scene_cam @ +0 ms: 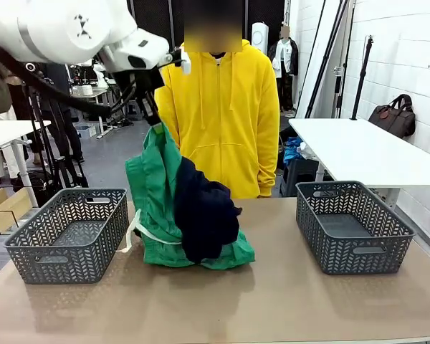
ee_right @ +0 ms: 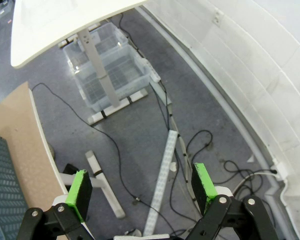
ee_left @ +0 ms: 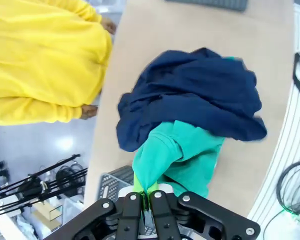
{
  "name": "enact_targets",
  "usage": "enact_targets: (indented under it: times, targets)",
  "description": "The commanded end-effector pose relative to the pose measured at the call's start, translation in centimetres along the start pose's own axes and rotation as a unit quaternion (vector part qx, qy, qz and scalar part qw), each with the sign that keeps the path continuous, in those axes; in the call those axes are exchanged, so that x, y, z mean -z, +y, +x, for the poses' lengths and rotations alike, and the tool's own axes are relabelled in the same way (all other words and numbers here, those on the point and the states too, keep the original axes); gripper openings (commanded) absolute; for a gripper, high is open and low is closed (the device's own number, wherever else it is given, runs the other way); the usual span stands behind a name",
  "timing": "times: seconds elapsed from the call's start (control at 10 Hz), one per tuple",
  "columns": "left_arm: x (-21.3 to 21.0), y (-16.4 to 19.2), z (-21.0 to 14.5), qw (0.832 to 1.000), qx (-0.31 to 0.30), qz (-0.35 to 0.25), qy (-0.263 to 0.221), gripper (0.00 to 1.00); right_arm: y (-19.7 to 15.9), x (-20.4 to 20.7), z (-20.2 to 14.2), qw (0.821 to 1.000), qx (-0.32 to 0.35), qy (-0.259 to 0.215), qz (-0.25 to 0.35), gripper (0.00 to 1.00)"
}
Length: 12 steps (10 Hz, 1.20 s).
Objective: Sort the tops and bottoms.
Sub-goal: Lift clothes from the center of the table with your left hand.
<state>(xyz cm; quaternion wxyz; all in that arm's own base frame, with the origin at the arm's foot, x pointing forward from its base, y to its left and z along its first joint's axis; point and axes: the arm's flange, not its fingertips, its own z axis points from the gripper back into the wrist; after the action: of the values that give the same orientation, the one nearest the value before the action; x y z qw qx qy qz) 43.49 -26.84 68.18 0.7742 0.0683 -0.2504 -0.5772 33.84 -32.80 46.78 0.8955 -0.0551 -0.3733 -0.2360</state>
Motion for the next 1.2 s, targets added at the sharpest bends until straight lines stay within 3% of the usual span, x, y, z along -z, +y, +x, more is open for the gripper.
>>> enact_targets:
  times: [0.0,0.5,1.1]
  targets:
    - [-3.2,0.4,3.0,0.998,-0.023,0.049,0.008,0.0,0.1,-0.2,-0.1,1.0,-0.005,0.003,-0.002,1.0]
    - [-13.1,-0.6,7.6,0.987,-0.095,0.119,-0.052,0.0,0.1,-0.2,-0.1,1.0,-0.005,0.003,-0.002,1.0]
    - [-19.4,-2.2,9.1,0.975,-0.135,0.152,-0.092,0.0,0.1,-0.2,-0.1,1.0,-0.005,0.003,-0.002,1.0]
